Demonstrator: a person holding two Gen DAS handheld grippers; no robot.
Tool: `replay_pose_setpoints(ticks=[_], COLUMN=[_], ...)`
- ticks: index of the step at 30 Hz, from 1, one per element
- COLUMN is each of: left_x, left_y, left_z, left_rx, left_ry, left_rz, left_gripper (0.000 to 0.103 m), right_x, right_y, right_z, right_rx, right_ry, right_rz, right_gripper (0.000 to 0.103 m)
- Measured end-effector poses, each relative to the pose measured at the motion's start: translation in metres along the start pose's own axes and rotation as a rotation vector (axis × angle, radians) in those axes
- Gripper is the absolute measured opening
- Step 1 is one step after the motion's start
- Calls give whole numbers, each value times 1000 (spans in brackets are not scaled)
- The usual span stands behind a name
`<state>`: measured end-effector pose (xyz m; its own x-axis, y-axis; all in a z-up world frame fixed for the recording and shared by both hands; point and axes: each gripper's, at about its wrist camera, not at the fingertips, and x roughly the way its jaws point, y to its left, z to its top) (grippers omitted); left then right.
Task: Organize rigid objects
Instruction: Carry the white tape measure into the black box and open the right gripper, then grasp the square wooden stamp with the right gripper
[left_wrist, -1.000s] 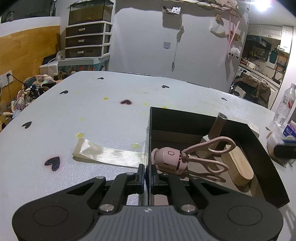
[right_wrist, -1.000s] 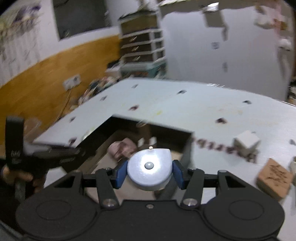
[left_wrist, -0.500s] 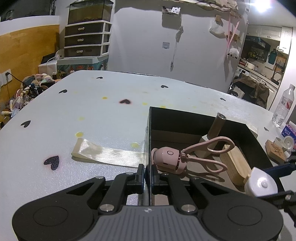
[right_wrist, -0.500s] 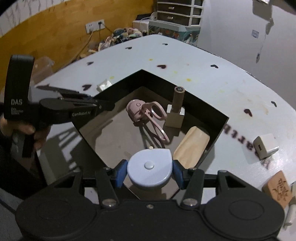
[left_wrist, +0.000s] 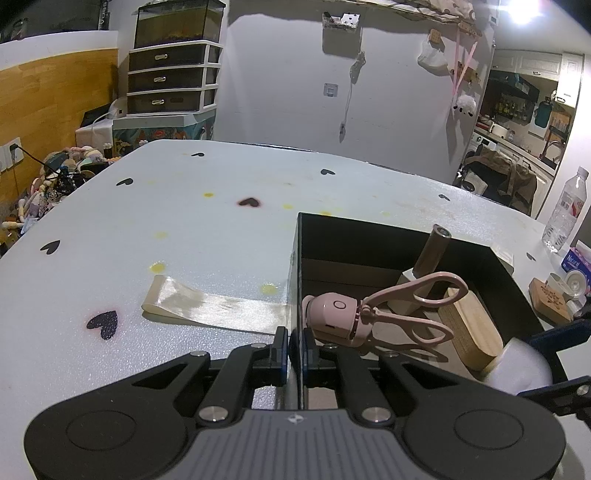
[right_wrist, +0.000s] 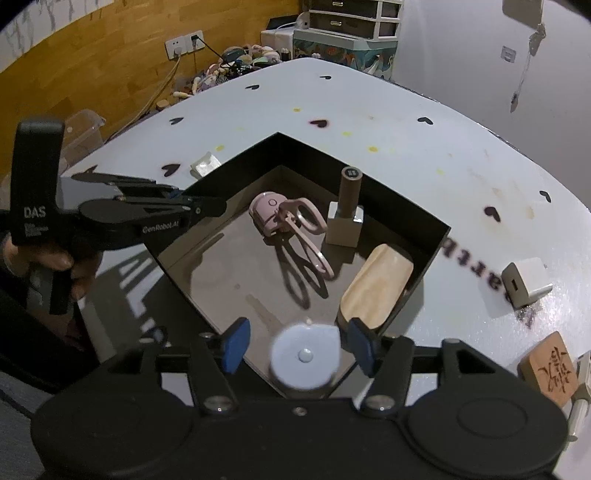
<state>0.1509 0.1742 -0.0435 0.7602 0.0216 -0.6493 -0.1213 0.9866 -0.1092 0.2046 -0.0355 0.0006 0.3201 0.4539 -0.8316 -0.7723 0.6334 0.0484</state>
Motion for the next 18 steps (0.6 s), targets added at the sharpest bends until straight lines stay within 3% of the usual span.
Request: replay_pose_setpoints(ticks=[11, 18], left_x=[0, 0], left_y=[0, 0], left_z=[0, 0], left_rx=[-6, -6], left_ry=[-1, -1], left_rz=[3, 3], left_gripper=[7, 7], right_x=[-11, -30], right_y=[1, -4], right_z=[-3, -5], right_rx=[21, 57], right_ry=[-28, -109], right_rz=[-4, -32], right_gripper=[62, 74])
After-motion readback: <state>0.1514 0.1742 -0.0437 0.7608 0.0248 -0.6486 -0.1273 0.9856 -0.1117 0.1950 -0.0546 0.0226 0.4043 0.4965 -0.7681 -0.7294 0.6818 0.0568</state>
